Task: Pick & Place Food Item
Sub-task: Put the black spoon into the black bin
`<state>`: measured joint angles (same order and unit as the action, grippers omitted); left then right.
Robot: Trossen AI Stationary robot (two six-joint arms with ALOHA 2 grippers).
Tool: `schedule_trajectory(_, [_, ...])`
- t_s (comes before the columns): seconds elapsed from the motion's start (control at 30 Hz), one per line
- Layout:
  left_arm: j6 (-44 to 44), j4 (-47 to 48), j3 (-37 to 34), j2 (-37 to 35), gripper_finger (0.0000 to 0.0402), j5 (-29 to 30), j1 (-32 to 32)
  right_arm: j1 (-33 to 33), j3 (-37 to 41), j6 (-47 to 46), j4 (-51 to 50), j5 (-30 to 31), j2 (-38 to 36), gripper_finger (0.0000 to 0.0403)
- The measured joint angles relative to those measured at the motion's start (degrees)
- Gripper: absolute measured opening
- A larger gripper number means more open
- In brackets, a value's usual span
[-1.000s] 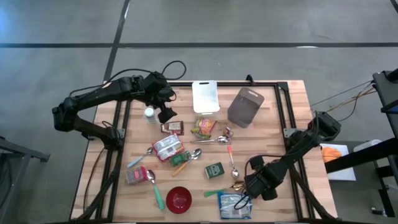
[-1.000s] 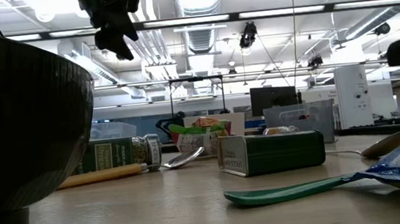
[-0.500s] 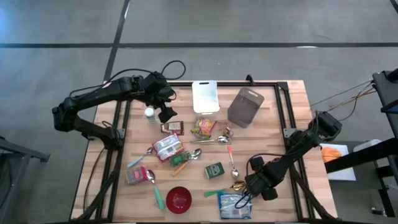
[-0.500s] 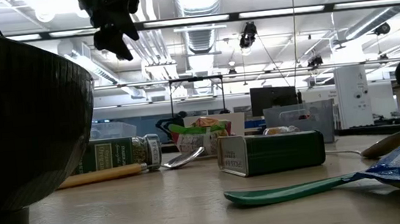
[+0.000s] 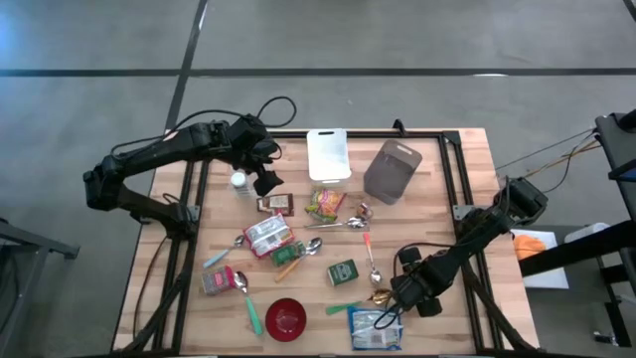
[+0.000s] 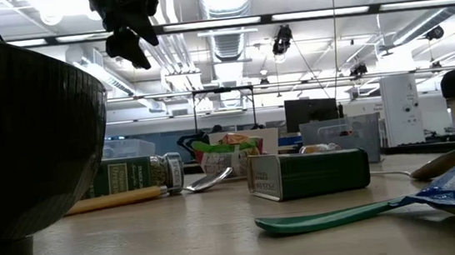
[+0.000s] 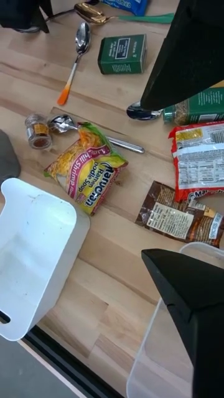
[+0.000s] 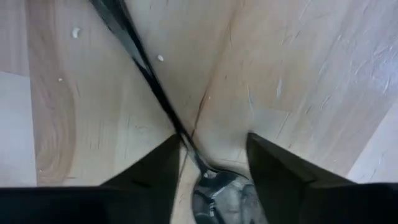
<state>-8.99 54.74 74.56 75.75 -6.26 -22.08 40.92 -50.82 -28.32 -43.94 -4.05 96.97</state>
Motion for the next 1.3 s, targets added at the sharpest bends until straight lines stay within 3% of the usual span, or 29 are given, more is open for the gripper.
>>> schedule_trajectory(0.33, [-0.1, 0.0, 0.0, 0.0, 0.0387, 0.0, 0.0, 0.0, 0.4, -0.3, 0.5, -0.9, -0.2, 0.0020])
schedule_trajectory(0.67, [0.0, 0.0, 0.0, 0.0, 0.0387, 0.0, 0.0, 0.3, 0.8, -8.2, 0.8, -4.0, -3.9, 0.0012])
schedule_trajectory(0.87, [0.0, 0.1, 0.0, 0.0, 0.0387, 0.0, 0.0, 0.2, 0.7, -17.4, 0.1, -2.8, -7.1, 0.0011])
schedule_trajectory(1.3, [-1.7, 0.9, 0.0, 0.0, 0.0387, 0.0, 0.0, -0.6, 0.6, -48.8, -9.1, 9.6, -21.3, 0.0011])
